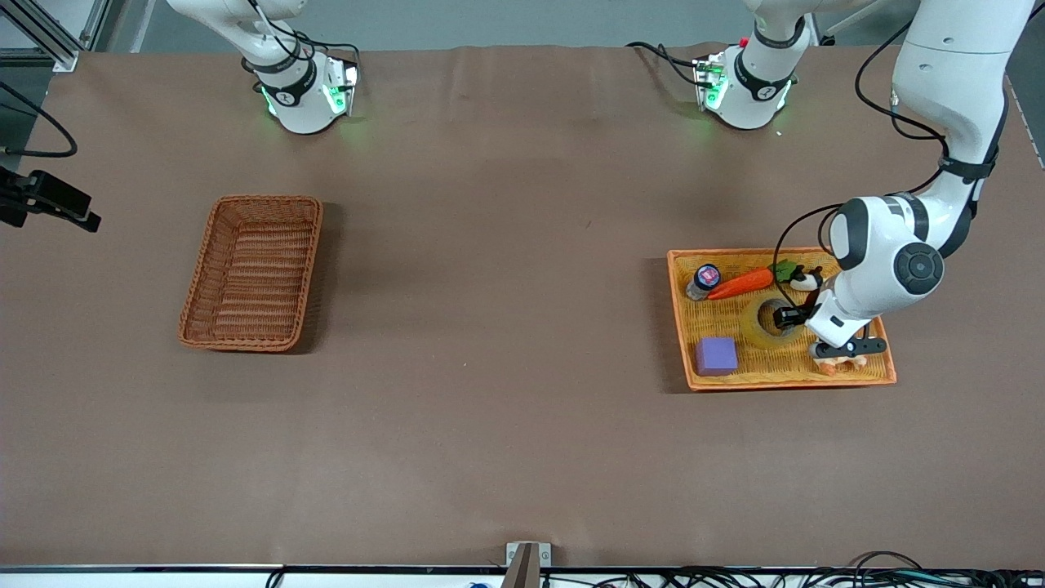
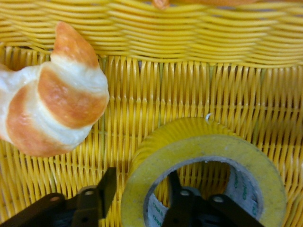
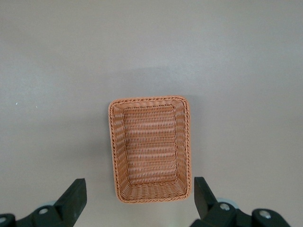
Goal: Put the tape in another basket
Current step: 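Close the left gripper on the rim of the tape roll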
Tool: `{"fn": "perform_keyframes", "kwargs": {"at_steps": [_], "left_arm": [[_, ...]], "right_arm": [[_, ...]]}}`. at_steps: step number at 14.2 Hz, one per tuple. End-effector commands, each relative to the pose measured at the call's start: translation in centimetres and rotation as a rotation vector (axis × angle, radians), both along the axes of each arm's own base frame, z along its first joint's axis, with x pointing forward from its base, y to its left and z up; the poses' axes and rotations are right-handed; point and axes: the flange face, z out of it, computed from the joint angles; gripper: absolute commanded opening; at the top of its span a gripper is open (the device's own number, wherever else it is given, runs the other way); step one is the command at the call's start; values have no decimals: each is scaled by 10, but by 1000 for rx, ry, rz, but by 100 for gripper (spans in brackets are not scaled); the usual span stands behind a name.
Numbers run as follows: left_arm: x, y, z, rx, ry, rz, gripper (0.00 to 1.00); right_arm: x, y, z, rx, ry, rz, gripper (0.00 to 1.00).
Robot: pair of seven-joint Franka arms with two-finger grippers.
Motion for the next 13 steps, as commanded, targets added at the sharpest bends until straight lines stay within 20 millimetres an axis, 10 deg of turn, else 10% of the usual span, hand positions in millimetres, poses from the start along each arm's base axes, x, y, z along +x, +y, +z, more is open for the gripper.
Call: {"fn": "perform_keyframes", "kwargs": {"at_steps": [1,7,10,13], "left_arm": [[-1,1,11,13,-22,-10,2],[2,-11,100,29,-42,-28,0],[14,-81,146,1,-124,-132,0],[11,-190,150,-65,-131,-89,1]], "right_arm": [[-4,-1,2,24,-3,-7,100],[-4,-2,2,24,-3,-5,100],[-4,-2,2,24,-3,-5,100],[-4,-2,2,24,-3,-5,100]]}}
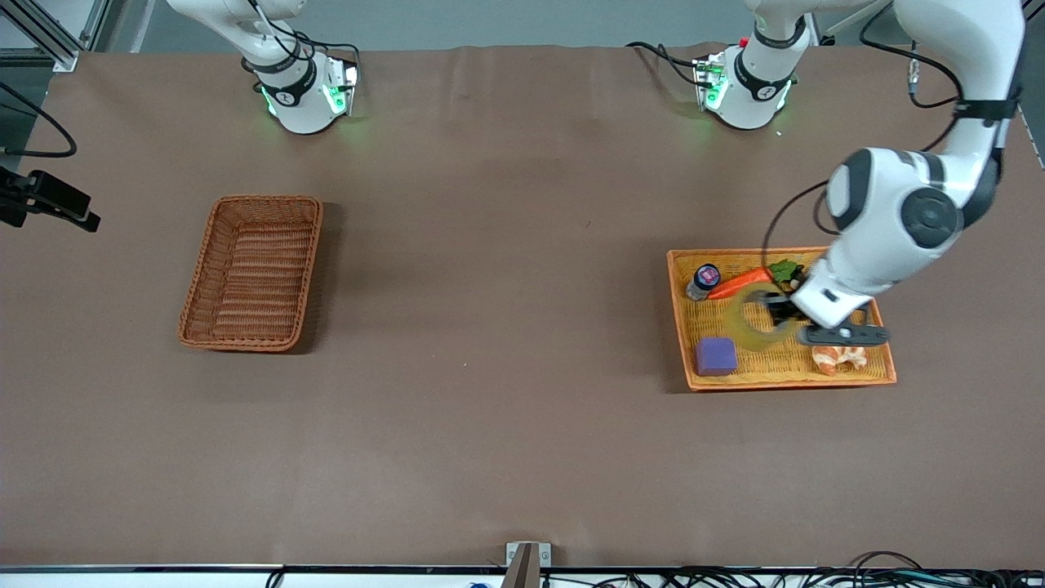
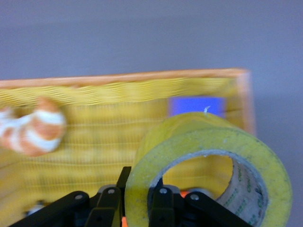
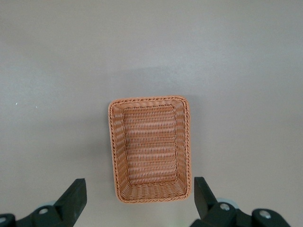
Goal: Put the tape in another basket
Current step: 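Carry the tape roll with the left gripper toward the table middle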
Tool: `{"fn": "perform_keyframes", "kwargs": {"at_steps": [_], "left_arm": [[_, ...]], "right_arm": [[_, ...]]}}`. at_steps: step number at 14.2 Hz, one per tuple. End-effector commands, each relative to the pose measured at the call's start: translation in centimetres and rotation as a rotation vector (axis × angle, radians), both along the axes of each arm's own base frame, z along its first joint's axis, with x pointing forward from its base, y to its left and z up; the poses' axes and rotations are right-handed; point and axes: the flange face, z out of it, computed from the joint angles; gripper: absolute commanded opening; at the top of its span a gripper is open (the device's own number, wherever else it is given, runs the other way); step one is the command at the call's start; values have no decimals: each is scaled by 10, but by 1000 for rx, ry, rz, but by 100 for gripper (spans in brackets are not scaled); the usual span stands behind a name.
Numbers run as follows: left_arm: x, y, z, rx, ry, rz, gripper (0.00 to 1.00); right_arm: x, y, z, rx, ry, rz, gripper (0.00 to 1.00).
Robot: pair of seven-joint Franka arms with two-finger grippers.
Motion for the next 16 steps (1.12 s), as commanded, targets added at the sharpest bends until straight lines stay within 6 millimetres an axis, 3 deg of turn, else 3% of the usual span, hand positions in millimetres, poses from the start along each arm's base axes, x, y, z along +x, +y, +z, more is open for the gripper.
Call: {"fn": "perform_keyframes", "kwargs": {"at_steps": [1,5,9,11,12,13,16], "left_arm": [[-5,-92,-4,-42,26,38,1],[-33,-240,-40,-66,86,102,1],[-57,-362,-63,6,51,223,1],[-68,-402,-68,-19,52,229,3],[-82,-417,-73,-3,46,218,3],[-96,-427,-75,39,27,203,3],[-113,-450,-76,58,7,176,3]], "right_arm": [[-4,-2,2,24,-3,-4,100],[-4,-2,1,24,-1,-4,100],[-4,-2,1,22,-1,-3,100],[-4,-2,1,24,-1,-3,100],[-4,-2,1,24,-1,-3,100],[-4,-2,1,24,-1,-3,100],[-4,-2,1,24,-1,-3,100]]}}
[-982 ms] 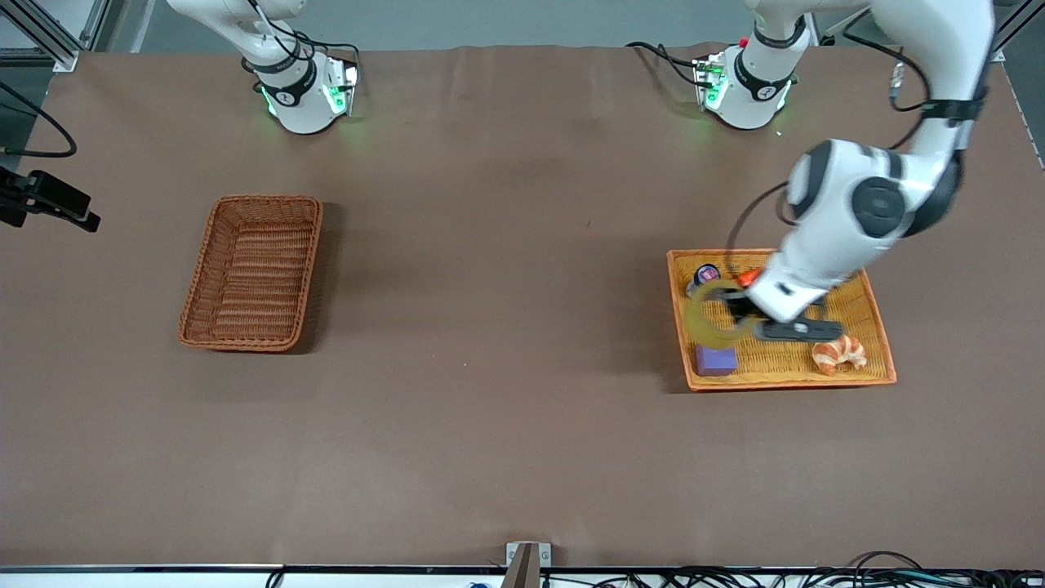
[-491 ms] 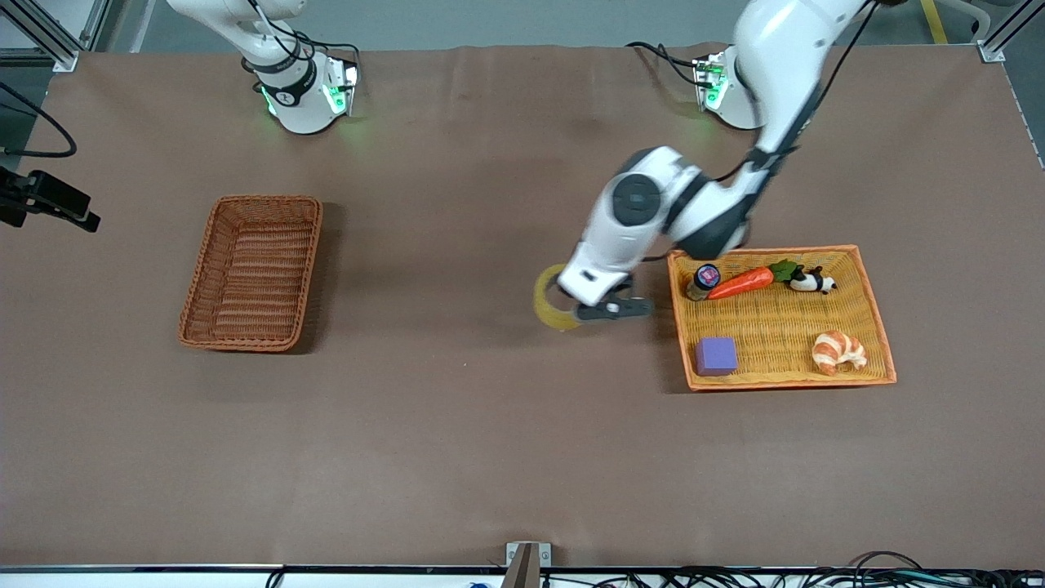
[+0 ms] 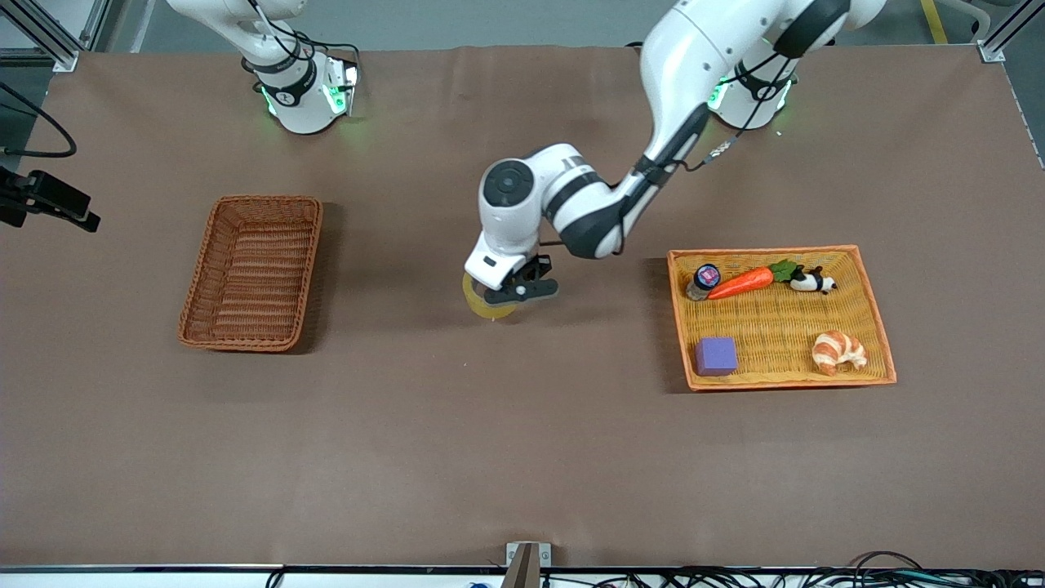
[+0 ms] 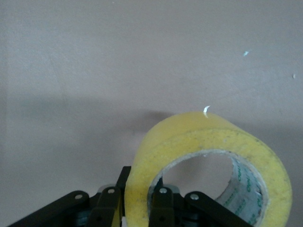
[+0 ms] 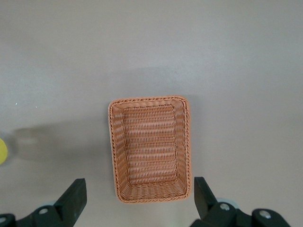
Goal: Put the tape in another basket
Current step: 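Carry the tape roll with the left gripper toward the table middle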
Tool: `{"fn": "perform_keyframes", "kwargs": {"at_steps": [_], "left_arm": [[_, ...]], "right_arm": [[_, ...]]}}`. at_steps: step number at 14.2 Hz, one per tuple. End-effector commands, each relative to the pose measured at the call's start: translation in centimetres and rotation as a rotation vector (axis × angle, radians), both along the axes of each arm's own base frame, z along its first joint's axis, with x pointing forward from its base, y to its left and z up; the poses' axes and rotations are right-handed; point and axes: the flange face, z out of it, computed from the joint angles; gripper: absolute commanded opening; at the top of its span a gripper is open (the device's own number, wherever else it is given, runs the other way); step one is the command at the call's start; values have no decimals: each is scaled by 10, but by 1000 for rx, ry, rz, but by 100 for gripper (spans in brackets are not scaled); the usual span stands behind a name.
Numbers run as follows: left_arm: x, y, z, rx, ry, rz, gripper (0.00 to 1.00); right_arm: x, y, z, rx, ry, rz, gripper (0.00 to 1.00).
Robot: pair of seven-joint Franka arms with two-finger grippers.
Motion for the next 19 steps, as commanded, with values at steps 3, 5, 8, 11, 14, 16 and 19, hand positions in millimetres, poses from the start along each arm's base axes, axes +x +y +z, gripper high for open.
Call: {"fn": "perform_keyframes", "kwargs": {"at_steps": [3,5,8,11,14,16,19], "left_arm": [[-7,-43,-14,-51,-25,-80,10],[-9,-54,-26,-100,-50,-126,21],[-1,-47,-24,-118,-29,-133,81],[2,-39,9,-121,-41,-114,100],[25,0,59,-86,-55,-81,100],[36,34,82,-52,-55,-95,100],[59,118,127,-26,-70,-122,100]], "right_arm": [[-4,-1,1,24,-2,-4,100],[-4,-1,1,24,-2,-4,100],[-4,-1,1,24,-2,-4,100],[-4,-1,2,24,-3,-7,100],[1,13,-4,27,3,15,100],[11,29,-23,86,29,42,100],[30,80,-48,90,14,111,100]]}}
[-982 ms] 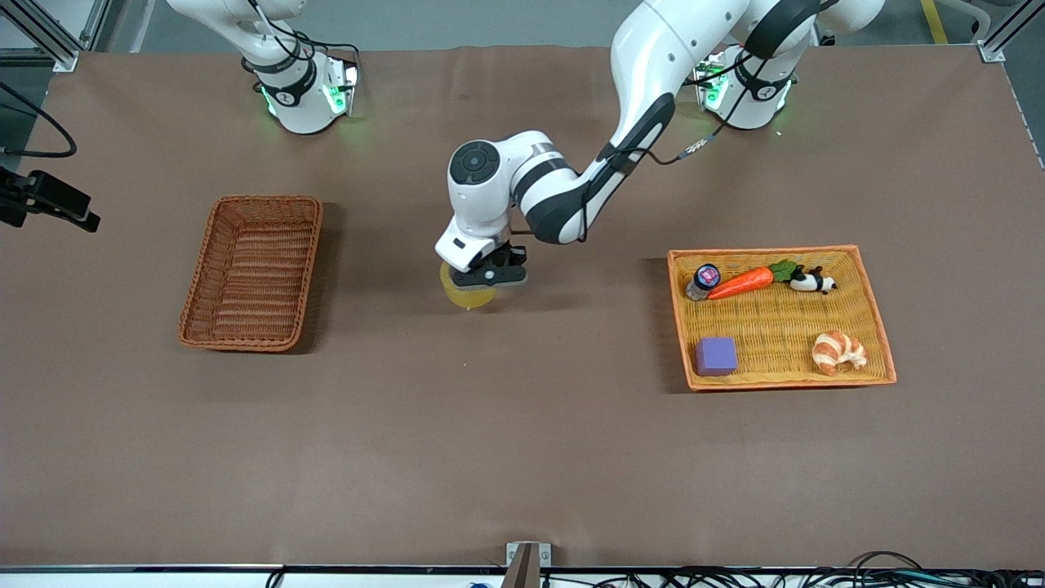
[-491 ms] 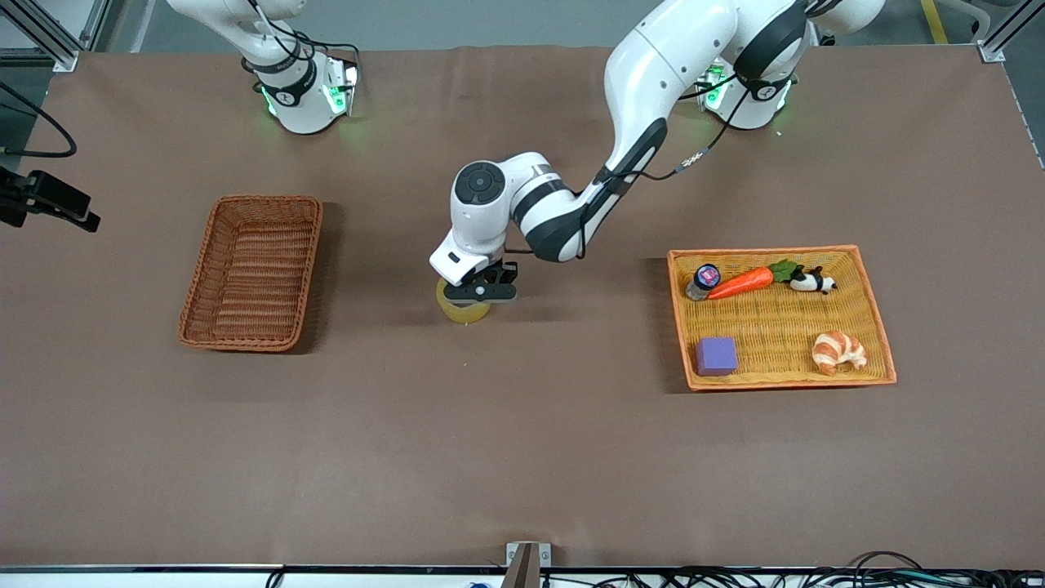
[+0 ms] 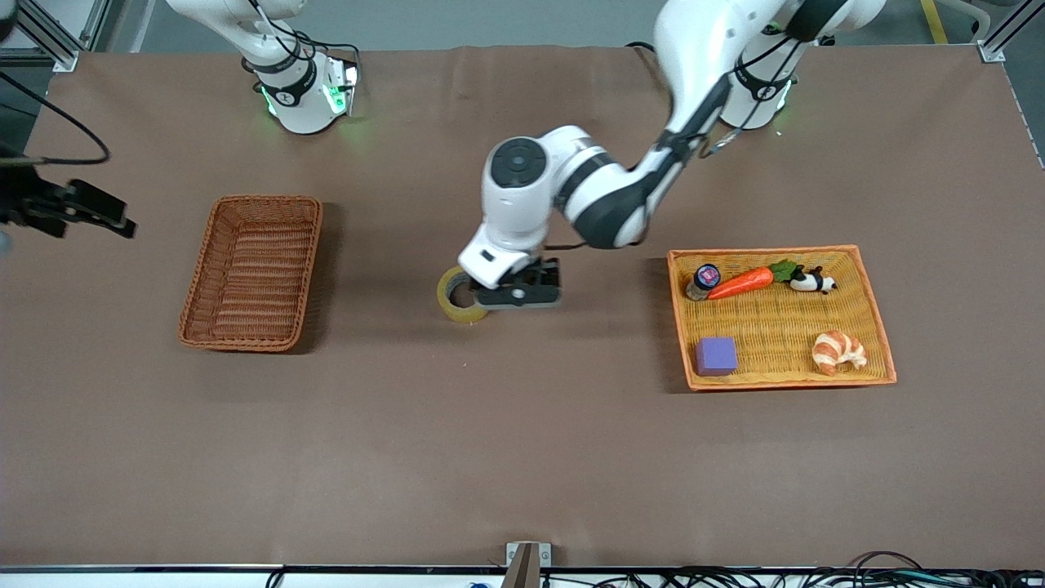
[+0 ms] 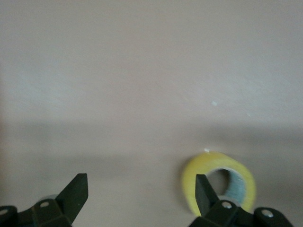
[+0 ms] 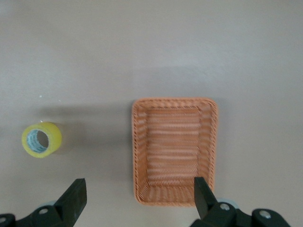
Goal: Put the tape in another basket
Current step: 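Set the tape down with the left gripper while the right gripper approaches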
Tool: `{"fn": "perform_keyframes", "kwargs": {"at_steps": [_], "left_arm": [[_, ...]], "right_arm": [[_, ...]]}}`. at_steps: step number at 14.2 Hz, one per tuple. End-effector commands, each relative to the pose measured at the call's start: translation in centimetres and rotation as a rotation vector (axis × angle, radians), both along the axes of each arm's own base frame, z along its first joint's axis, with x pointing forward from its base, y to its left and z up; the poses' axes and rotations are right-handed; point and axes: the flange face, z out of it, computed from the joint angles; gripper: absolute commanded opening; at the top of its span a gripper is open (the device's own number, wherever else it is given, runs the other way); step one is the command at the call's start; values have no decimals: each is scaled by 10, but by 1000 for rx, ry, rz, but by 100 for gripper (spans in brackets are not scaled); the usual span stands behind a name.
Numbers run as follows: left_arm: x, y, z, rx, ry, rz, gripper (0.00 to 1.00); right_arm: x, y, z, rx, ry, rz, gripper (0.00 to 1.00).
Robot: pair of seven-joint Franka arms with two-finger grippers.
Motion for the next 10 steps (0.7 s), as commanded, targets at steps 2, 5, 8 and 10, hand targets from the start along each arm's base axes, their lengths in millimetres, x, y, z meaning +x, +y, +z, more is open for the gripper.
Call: {"fn": "perform_keyframes", "kwargs": {"at_steps": [2,5,8,10], "left_arm": [[4,99,54,24,-8,-22,100],[1,155,98,45,-59,7,100],[0,205,136,109,-52,13,100],[4,241,152,147,-28,39,100]], "right_arm": [[17,68,-45,26,-6,41,100],[4,150,-101,35,-11,26,100],[-15,215,-181,68,-45,71,100],[-20,244,-229,51,-30,129,100]]}}
